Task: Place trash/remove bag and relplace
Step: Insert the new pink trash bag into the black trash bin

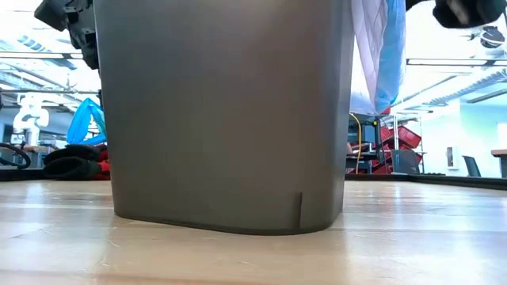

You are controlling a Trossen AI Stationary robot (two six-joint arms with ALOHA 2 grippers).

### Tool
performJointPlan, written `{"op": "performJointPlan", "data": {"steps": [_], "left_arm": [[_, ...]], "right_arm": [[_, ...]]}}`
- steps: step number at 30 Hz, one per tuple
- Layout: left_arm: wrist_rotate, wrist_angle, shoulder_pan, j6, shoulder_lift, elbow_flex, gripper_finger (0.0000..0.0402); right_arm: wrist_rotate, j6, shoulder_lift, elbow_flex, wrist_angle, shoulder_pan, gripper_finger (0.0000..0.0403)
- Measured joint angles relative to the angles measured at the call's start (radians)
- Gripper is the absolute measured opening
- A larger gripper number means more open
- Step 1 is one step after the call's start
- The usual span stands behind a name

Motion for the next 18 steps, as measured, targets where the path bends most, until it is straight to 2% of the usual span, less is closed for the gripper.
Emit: {"op": "performJointPlan", "data": {"steps": [6,9,11,15,18], "left_arm": [[-0.041,-0.015,0.041,0.036,-0.141,0.038,0.0],[-0.1,-0.002,0.107,0.051,-0.221,0.037,0.0],[-0.1,0.065,0.16,0.051,-0.254,0.03,0.0],[-0.006,0.261,0.228,0.032,-0.241,0.004,0.0],[0.013,0.281,0.232,0.024,-0.186,-0.003,0.0]], "right_arm": [[0.005,-0.091,-0.002,0.163,-0.178,-0.017,0.0],[0.007,-0.114,-0.002,0.193,-0.189,-0.034,0.0],[0.008,-0.131,-0.002,0.198,-0.167,-0.043,0.0],[0.008,-0.17,-0.001,0.198,-0.112,-0.056,0.0],[0.009,-0.178,0.0,0.198,-0.105,-0.064,0.0]]}}
